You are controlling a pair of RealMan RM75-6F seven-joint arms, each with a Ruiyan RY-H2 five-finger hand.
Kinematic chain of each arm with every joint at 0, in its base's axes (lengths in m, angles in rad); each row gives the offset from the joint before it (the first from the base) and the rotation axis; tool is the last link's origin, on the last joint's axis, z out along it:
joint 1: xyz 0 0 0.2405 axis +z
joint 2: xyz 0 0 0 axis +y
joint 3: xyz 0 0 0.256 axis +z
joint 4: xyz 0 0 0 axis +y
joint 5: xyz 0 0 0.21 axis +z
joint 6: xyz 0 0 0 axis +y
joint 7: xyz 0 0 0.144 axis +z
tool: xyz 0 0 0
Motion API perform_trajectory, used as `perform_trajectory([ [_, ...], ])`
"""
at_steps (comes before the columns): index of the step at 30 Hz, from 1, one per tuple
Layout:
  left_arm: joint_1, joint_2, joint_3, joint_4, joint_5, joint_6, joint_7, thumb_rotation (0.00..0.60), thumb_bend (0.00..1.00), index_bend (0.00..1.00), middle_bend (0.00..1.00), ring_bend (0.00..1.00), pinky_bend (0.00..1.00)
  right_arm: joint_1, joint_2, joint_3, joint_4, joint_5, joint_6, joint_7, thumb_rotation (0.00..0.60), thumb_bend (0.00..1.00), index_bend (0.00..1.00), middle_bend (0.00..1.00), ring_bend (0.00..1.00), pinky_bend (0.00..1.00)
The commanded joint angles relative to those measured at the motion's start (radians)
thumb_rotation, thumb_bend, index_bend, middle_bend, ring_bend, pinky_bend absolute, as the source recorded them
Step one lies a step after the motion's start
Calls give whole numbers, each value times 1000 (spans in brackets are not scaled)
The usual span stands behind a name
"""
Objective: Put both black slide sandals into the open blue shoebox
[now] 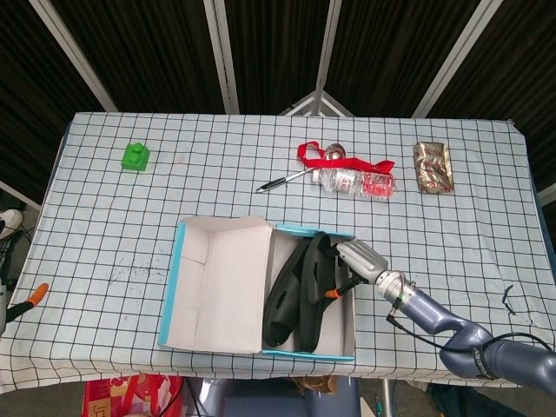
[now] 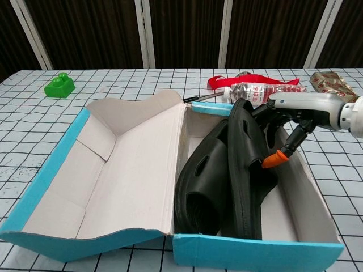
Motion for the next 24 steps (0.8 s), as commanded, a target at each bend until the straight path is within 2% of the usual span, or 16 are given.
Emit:
perform_trajectory([
  [1,0,0,1,0,0,-1,0,600,77,142,0,0,99,18,5,16,-27,39,-42,-61,600,438,646,538,569,491],
  [6,-1,1,0,2,-6,-7,-3,600,77,142,0,0,99,61,45,35,-97,126,-144,-214,600,437,646,539,573,492],
  [13,-3,1,-2,4,-14,-14,-6,600,77,142,0,0,99,122,108,46,-192,323,-252,-434,600,448,646,538,578,491],
  [18,-4,2,-4,5,-18,-19,-10,600,77,142,0,0,99,170,132,23,-257,507,-247,-608,600,454,646,538,581,491],
  [24,-4,5,-3,4,-20,-21,-19,600,77,142,0,0,99,234,130,-11,-331,726,-167,-776,600,454,646,538,581,492],
])
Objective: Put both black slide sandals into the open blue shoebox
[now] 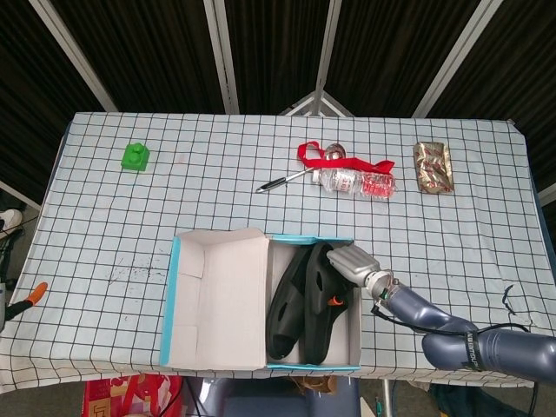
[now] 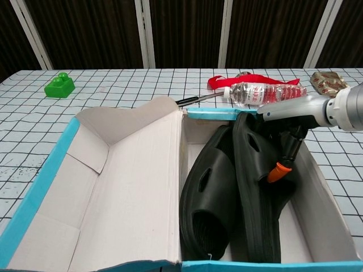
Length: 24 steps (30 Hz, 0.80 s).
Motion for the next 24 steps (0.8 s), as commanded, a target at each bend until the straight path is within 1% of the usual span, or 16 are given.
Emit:
perform_trajectory([
  [1,1,2,0,-1,0,0,-3,600,77,142,0,0,99,64,5,-33,-68,155,60,-134,600,454,646,538,581,492],
  [6,3,7,1,-5,1,3,-10,600,77,142,0,0,99,108,-18,-65,-94,280,107,-227,600,453,646,538,582,492],
  [10,4,10,2,-7,5,6,-11,600,77,142,0,0,99,124,-52,-79,-81,345,126,-262,600,453,646,539,582,492],
  [18,6,11,1,-8,3,10,-10,600,77,142,0,0,99,139,-108,-90,-21,401,110,-287,600,454,646,538,584,491],
  [24,4,10,0,-7,0,4,-8,600,77,142,0,0,99,168,-113,-94,-29,438,118,-327,600,454,646,538,584,492],
])
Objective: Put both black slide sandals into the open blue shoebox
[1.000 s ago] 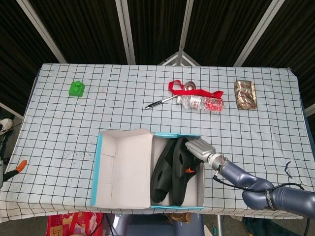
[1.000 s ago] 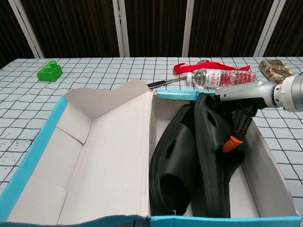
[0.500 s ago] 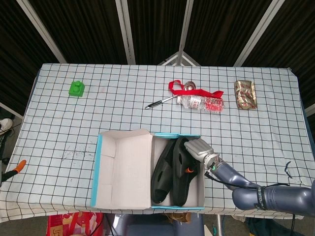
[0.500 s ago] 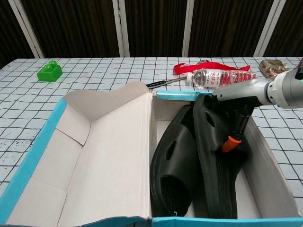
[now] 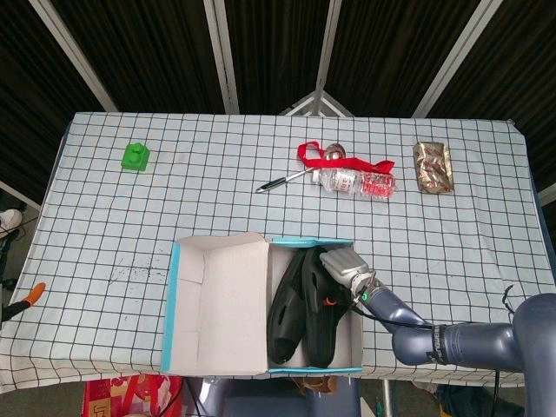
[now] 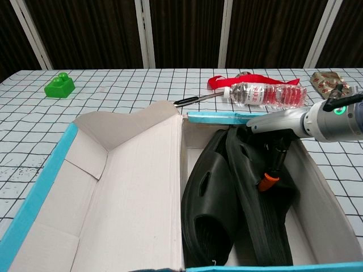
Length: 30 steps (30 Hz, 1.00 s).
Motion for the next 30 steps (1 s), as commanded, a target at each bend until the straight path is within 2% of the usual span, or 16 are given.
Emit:
perform_trajectory([
  [1,0,1,-1,1,-2,-1,-2,600,76,142,0,0,99,14,2,0,-12,19,11,-17,600,454,646,538,584,492],
  [8,-1,2,-1,1,-3,-2,-5,600,77,142,0,0,99,26,18,-1,-40,54,38,-38,600,454,627,530,584,492],
  [14,-1,0,0,0,-2,-3,-2,600,77,142,0,0,99,44,40,-5,-64,92,30,-54,600,437,361,378,561,492],
  [18,-1,0,0,-1,-2,-4,0,600,76,142,0,0,99,50,52,9,-82,106,58,-56,600,320,168,229,427,479],
  [20,-2,0,0,1,-3,-5,0,600,77,142,0,0,99,54,60,16,-95,112,68,-58,600,264,122,144,281,390],
  [23,-2,0,0,1,-5,-7,-1,600,77,142,0,0,100,59,76,24,-114,121,76,-61,600,243,103,85,178,265],
  [30,-2,2,2,-2,-2,-7,-3,600,77,141,0,0,100,99,119,15,-161,182,62,-99,600,244,89,66,117,188],
])
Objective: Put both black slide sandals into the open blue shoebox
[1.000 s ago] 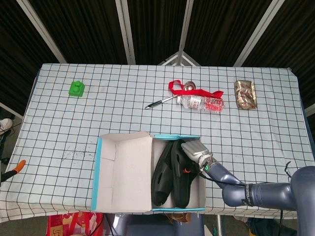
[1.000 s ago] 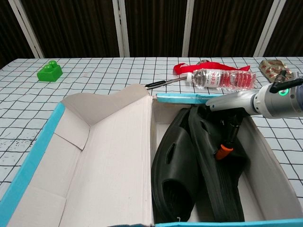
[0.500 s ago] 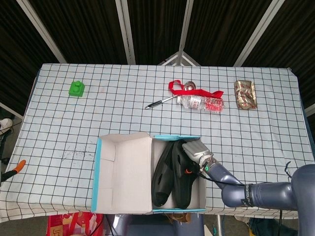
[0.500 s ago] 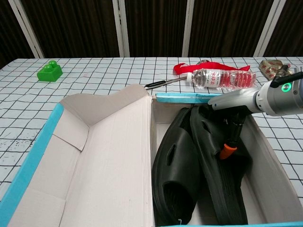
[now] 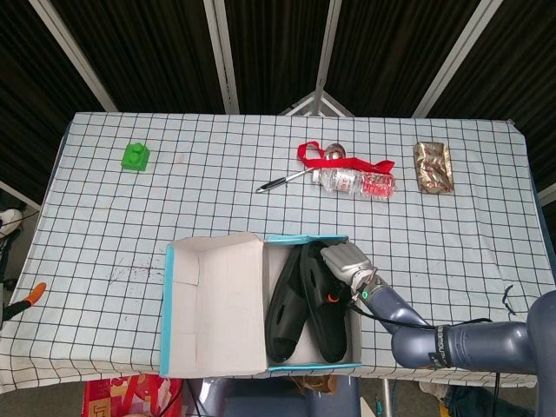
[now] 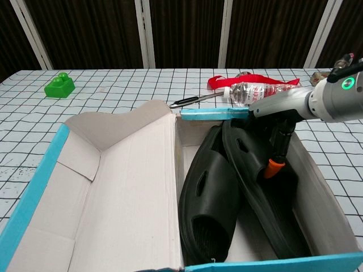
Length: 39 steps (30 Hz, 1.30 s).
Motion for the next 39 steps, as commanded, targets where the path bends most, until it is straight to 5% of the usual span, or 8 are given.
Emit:
perform_trajectory([
  [1,0,1,1,-1,1,0,-1,600,77,141,0,0,99,23,21,-7,-20,34,-16,-18,600,244,78,61,103,173],
  [16,1,5,4,-6,5,0,-4,600,77,142,0,0,100,174,155,-58,-79,229,-174,-34,600,243,29,58,99,146],
  [25,2,6,5,-9,3,-3,-4,600,77,141,0,0,99,213,232,-71,-82,229,-266,28,600,243,81,178,277,146],
  [39,3,12,5,-15,1,-4,-5,600,77,141,0,0,100,248,298,-102,-69,175,-401,147,600,242,54,170,222,146],
])
